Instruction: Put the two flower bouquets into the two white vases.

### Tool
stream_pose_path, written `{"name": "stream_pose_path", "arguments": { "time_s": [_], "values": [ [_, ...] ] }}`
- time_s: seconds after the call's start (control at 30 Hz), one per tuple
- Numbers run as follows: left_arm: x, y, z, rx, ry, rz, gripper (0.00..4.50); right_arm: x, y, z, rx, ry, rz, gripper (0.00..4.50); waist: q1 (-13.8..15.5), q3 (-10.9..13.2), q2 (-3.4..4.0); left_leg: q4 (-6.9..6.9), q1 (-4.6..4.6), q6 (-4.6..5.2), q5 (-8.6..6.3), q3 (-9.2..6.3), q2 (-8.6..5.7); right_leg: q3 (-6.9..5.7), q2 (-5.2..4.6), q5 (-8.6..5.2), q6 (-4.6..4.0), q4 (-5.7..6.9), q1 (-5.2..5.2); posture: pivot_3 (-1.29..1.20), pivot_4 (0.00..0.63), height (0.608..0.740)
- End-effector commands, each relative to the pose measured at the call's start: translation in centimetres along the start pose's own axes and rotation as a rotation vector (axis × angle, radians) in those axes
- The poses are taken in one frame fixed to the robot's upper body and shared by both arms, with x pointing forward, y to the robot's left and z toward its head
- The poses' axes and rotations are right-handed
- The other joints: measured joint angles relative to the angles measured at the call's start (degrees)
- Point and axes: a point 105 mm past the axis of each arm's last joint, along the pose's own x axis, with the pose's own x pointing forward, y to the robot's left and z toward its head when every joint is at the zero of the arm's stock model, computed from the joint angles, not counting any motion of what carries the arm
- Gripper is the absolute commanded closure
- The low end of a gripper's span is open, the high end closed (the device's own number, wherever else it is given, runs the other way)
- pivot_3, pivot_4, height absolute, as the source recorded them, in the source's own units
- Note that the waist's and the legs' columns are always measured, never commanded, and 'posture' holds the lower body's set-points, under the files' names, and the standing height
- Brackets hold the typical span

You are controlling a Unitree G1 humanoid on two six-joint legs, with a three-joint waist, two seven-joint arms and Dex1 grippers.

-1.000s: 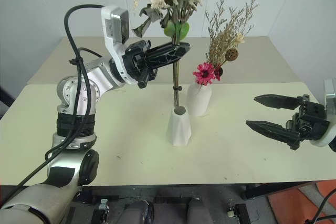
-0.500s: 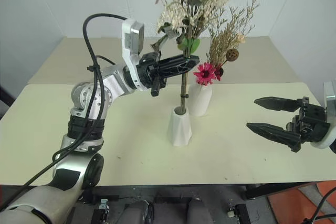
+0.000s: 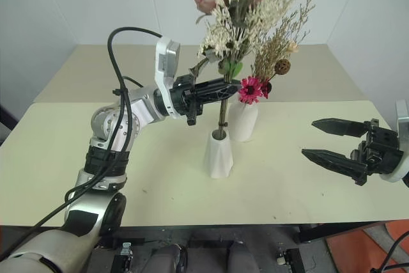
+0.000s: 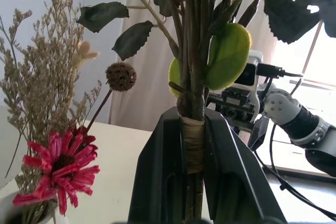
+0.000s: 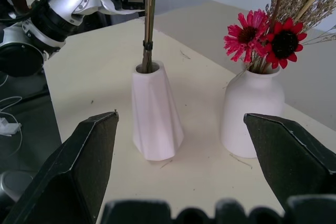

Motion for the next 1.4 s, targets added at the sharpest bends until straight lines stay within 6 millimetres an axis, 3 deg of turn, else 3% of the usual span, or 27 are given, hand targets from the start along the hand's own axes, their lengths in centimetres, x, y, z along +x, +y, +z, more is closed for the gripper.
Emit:
{"name": "stream_pose_path", "arguments": {
  "time_s": [0.03,1.03,1.23,1.4],
  "values": [
    [0.4,-0.4,0.8,0.064,-0.011,-0.015,4.34,-0.5,0.0,1.1,-0.059,-0.025,-0.023,0.00,0.0,0.0,0.00,0.00,-0.01,0.00,0.00,0.00,0.00,0.00,0.00,0.00,0.00,0.00,0.00,0.00,0.150,0.740],
    [-0.6,-0.1,-1.3,0.046,0.058,0.021,4.34,-0.5,-0.1,0.9,-0.068,-0.031,-0.048,0.00,0.0,0.0,0.00,0.00,-0.01,0.00,0.00,-0.01,0.00,0.00,0.00,0.00,0.01,-0.01,0.00,0.00,0.150,0.740],
    [-0.8,-0.3,-1.2,0.019,0.066,0.014,2.50,-0.5,-0.2,0.9,-0.071,-0.030,-0.055,0.00,0.0,0.0,0.00,0.00,0.00,0.00,0.00,-0.01,0.00,0.00,0.00,0.00,0.01,0.00,0.00,0.00,0.150,0.740],
    [-2.2,-1.1,-0.8,0.036,0.122,-0.006,0.93,-0.5,-0.4,1.1,-0.070,-0.039,-0.060,0.00,-0.2,0.0,0.00,-0.01,-0.01,0.00,0.00,-0.01,0.02,0.00,0.01,-0.01,0.01,-0.01,-0.02,0.00,0.150,0.740]
  ]
}}
